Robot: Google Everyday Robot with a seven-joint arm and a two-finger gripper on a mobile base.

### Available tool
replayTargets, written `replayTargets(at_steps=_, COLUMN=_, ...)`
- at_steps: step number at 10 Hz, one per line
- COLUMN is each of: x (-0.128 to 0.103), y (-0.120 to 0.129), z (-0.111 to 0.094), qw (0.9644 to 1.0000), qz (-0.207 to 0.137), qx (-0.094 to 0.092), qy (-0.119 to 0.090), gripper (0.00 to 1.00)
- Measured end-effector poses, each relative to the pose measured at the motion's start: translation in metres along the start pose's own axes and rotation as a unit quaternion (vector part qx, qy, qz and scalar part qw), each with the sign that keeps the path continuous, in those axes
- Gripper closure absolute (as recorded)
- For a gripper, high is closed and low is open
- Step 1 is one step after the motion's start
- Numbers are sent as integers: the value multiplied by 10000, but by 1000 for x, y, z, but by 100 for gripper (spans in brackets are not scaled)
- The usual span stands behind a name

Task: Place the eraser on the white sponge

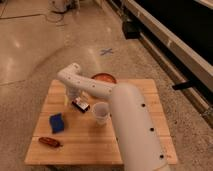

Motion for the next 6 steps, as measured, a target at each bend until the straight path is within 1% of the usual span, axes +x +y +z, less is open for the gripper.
replayTargets(at_steps=2, x=4, y=4, z=5, qw=10000, qz=40, qx=-4, qy=-3, gripper=45)
replayTargets(at_steps=3, x=7, y=7, z=5, qw=10000, qz=80, qx=-10, qy=0, gripper=57)
replayTargets(at_steps=5, x=10, y=9, z=4, qw=9999, qz=125, qx=-2, qy=42, gripper=77)
replayTargets(at_steps=6, x=12, y=10, z=0, qw=9999, qz=142, qx=11, qy=73, gripper=84)
